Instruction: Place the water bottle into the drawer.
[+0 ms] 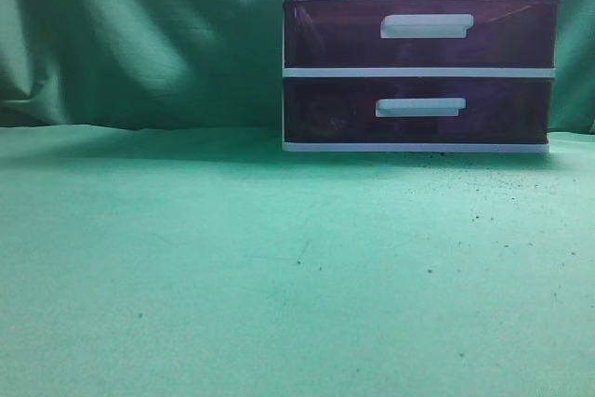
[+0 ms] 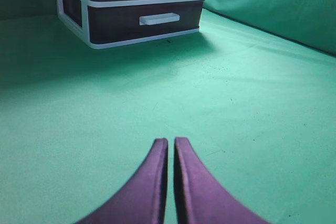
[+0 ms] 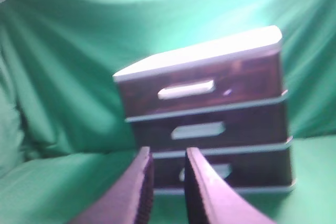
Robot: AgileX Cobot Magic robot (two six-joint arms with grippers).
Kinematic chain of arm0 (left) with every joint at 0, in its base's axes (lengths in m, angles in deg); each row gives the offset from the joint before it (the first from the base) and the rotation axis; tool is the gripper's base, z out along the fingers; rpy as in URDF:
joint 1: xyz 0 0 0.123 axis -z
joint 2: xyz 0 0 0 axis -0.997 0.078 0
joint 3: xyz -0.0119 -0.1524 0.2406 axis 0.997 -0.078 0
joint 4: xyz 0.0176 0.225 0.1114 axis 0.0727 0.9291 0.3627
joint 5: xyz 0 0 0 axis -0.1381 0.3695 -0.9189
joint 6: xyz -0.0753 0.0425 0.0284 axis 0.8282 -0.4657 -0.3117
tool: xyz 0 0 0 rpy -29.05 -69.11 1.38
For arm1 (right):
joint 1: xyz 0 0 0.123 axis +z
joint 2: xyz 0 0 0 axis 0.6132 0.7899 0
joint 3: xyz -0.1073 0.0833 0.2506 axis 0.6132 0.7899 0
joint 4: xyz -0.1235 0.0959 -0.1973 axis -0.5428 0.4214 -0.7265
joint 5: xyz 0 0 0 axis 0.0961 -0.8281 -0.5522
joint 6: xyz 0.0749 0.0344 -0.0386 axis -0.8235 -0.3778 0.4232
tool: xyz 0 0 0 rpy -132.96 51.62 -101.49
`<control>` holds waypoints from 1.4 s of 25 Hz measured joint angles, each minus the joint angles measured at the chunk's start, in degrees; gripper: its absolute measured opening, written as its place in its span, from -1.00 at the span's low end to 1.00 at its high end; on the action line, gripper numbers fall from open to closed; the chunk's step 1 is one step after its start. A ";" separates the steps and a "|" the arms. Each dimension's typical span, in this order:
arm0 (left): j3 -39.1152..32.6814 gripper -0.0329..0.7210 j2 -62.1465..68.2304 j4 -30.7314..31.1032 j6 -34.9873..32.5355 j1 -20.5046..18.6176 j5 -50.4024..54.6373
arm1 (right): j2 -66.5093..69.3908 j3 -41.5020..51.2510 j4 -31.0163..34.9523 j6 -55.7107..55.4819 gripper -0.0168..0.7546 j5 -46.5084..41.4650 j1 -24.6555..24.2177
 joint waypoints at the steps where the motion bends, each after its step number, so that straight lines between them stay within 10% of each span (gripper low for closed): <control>1: 0.00 -0.91 0.00 0.00 0.00 0.00 0.00 | -1.13 0.05 0.00 1.57 -0.51 -0.14 -1.01; 8: 0.00 -0.91 0.00 0.00 0.00 0.00 0.00 | -3.50 0.14 -8.86 0.43 -0.51 0.07 -5.05; 18: 0.00 -0.91 0.00 0.10 0.00 0.00 0.00 | -5.06 0.14 -81.10 -76.27 -0.51 -24.75 -13.81; 22: 0.00 -0.91 0.00 0.10 0.00 0.00 0.00 | -7.47 0.54 -100.30 -96.98 -0.51 -29.93 -13.81; 35: 0.00 -0.91 0.00 0.10 0.00 0.00 0.00 | -12.06 16.43 -109.12 -98.76 -0.51 -17.49 -13.81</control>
